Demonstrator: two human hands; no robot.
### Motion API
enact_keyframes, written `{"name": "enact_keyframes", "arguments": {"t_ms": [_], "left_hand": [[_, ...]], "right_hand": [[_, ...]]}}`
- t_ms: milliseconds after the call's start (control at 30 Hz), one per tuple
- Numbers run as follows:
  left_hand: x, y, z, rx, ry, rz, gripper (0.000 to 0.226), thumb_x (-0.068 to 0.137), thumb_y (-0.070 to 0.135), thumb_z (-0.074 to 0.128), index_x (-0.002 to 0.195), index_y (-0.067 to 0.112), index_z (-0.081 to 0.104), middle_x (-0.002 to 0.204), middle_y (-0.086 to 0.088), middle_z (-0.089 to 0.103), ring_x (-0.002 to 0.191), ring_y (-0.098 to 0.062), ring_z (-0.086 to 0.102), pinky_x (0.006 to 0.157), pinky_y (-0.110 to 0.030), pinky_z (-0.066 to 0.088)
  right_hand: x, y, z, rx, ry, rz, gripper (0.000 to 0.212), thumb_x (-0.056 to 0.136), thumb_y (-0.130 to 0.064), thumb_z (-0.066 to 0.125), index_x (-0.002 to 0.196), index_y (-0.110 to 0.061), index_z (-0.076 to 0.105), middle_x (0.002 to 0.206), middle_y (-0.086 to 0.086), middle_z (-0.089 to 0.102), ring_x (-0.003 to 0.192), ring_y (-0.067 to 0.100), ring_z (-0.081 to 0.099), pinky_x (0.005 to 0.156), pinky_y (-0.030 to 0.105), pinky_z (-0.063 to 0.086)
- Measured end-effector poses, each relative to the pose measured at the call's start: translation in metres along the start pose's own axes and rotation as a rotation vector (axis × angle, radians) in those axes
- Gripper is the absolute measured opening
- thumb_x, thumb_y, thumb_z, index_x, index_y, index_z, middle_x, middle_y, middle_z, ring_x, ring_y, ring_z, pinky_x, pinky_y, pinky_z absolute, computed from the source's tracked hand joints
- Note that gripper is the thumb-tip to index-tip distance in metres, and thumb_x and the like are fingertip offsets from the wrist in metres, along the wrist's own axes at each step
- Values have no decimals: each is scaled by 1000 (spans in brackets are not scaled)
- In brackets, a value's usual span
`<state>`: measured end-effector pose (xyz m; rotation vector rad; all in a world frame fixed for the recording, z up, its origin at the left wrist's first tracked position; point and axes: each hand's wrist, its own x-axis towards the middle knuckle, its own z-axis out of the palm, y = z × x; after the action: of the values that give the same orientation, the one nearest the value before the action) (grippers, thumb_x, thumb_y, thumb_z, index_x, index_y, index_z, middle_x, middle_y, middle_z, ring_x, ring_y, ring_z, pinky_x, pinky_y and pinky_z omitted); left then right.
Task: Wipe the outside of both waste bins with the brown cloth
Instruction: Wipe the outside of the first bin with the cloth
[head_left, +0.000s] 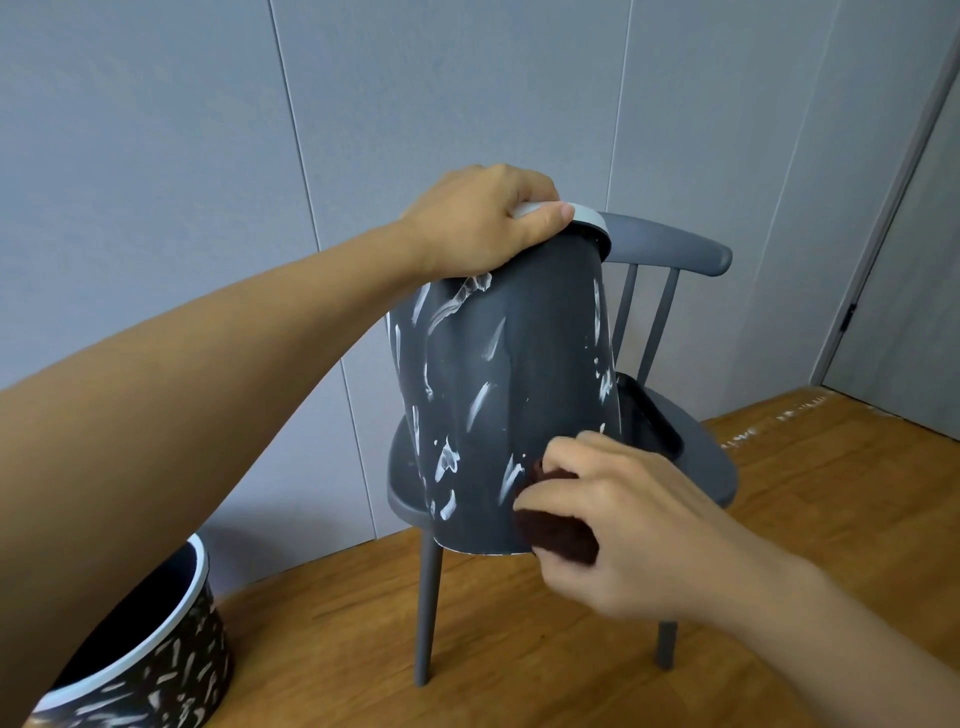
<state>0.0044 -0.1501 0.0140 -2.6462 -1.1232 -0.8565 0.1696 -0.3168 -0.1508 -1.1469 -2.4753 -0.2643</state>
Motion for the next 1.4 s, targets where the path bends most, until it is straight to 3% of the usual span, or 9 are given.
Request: {"name": "enact_keyframes", "arguments": {"t_ms": [167,367,600,733,867,1067,1133,1267,1400], "left_hand": [[0,1,0,1,1,9,33,101,56,44,102,32,66,90,8,68,89,-21,61,82,-35,50],[1,2,1,8,-7,9,35,100,58,42,102,32,66,89,11,67,87,-19,61,79,-34,49],[2,4,3,34,6,45,33,100,58,43,101,34,65,87,10,64,86,-22,59,75,-32,44],[2,1,2,32,3,30,36,101,58,42,102,31,65,91,8,68,88,-23,61,82,-36,50],[1,2,1,26,1,33,39,100,59,41,105,30,67,92,7,70,89,-22,62,82,-37,51],[2,4,2,35,13,50,36,100,59,42,103,32,66,91,7,69,87,-23,61,79,-35,48],[2,6,4,38,11,60,37,100,60,42,102,32,66,90,7,69,86,-23,61,79,-36,49],[1,3,3,19,9,53,37,100,60,42,101,32,66,90,7,69,87,-24,62,82,-38,51],[-2,-6,-1,-22,10,17,34,101,57,44,102,31,67,93,7,70,91,-23,63,85,-37,51]], "right_hand": [[19,13,-4,-27,285,154,43,95,-49,58,130,-24,67,115,-4,57,103,19,55,74,38,60],[0,0,-1,3,-30,29,34,89,-54,51,110,-38,72,95,-18,51,88,6,48,70,31,55],[35,22,-14,14,466,226,37,95,-45,64,123,-21,66,112,-3,63,101,20,56,81,38,55],[25,18,-7,13,305,126,44,95,-49,58,125,-20,69,115,-2,55,104,20,55,81,39,58],[-2,4,1,17,57,-17,27,91,-51,59,108,-33,72,99,-14,49,89,6,49,69,30,56],[26,33,-17,108,547,171,43,93,-46,64,125,-18,73,111,-1,60,99,19,61,80,35,56],[44,46,-23,70,625,243,49,95,-48,61,130,-16,71,117,3,61,108,26,59,89,37,53],[58,48,-20,29,538,202,47,96,-48,59,130,-17,70,122,2,59,111,26,54,94,39,49],[23,28,-10,16,259,16,36,92,-48,63,119,-27,73,113,-8,57,101,17,55,78,40,57]]}}
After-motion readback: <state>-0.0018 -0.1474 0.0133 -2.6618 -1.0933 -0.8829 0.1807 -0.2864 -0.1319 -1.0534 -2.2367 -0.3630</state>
